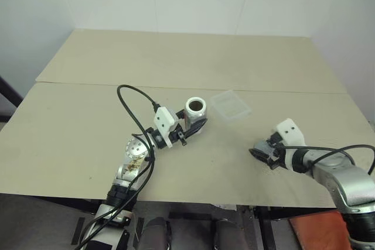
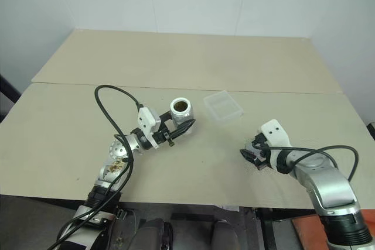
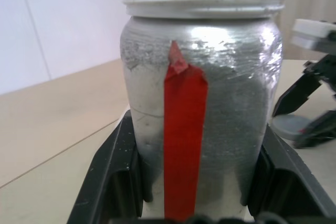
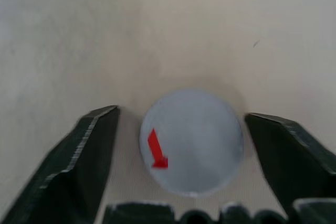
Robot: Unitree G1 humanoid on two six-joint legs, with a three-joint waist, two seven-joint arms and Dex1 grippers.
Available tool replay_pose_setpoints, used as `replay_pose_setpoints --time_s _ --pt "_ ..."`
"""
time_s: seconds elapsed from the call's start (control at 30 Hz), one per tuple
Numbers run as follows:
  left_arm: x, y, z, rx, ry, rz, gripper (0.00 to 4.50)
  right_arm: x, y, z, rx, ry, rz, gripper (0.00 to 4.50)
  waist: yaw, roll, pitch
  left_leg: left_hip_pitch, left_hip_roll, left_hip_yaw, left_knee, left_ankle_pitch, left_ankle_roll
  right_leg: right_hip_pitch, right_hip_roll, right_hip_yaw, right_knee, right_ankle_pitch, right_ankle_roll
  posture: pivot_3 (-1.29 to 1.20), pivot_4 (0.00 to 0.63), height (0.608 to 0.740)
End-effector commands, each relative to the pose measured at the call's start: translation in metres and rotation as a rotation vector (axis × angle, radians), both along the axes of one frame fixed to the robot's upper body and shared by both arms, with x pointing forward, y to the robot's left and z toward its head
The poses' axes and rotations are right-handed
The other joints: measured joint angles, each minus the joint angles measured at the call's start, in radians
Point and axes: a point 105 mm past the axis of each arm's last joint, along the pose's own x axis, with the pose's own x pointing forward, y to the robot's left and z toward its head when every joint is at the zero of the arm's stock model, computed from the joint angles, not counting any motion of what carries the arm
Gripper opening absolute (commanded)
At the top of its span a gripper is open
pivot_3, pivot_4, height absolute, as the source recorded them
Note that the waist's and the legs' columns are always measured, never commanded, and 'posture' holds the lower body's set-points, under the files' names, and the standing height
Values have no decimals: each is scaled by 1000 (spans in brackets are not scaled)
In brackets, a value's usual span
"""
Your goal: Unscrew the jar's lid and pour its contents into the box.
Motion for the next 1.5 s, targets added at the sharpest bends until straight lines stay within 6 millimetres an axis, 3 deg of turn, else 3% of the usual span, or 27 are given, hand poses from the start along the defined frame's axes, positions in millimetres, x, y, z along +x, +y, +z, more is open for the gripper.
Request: replay_pose_setpoints --time_s 0.03,0.13,0.27,0.4,0.57,0.7,0.9,1.03,1.27,1.5 --pt "5 -1 10 -26 33 24 1996 0 2 28 34 -99 -13 4493 -1 0 0 0 0 0 0 0 0 0 0 0 0 0 0 0 150 740" --pt "18 -4 19 -63 83 73 1996 5 0 56 60 -220 -84 4493 -1 0 0 0 0 -1 0 0 0 -1 0 0 0 0 0 0 150 740" --pt "52 -16 41 -85 157 172 1996 5 6 82 68 -353 -109 4493 8 -1 0 -1 -1 -2 2 0 0 0 0 -1 1 0 1 0 150 740" --pt "84 -34 67 -29 97 226 1996 2 13 99 84 -466 -126 4493 8 -1 0 -2 -2 -3 2 0 0 0 0 -2 0 0 1 0 150 740" --pt "113 -58 67 386 -148 359 1996 -2 20 101 79 -492 -146 4493 8 -1 1 -4 -3 -3 -1 0 0 0 0 -4 0 0 1 0 150 740" --pt "117 -77 79 622 -400 424 1996 -8 23 101 128 -515 -165 4493 8 -1 1 -10 -3 -3 -1 2 -3 -4 -1 -6 -3 -1 3 0 150 740" --pt "110 -95 94 1012 -1014 483 1996 -17 23 104 168 -549 -210 4493 19 -1 1 -20 -10 -3 -2 3 -5 -15 -6 -8 -3 -3 6 0 150 740" --pt "100 -111 97 1223 -1436 409 1996 -23 22 101 166 -539 -227 4493 30 -1 1 -21 -10 -4 -2 3 -5 -15 -7 -10 -3 -3 7 0 150 740" --pt "91 -123 93 1354 -1756 284 1996 -28 21 97 177 -533 -258 4493 28 -1 1 -22 -9 -4 -1 3 -5 -16 -7 -10 -2 -4 7 0 150 740" --pt "97 -115 87 1416 -1710 277 1996 -28 22 94 170 -526 -257 4493 28 -1 1 -22 -9 -4 0 3 -5 -17 -7 -10 -1 -4 7 0 150 740"
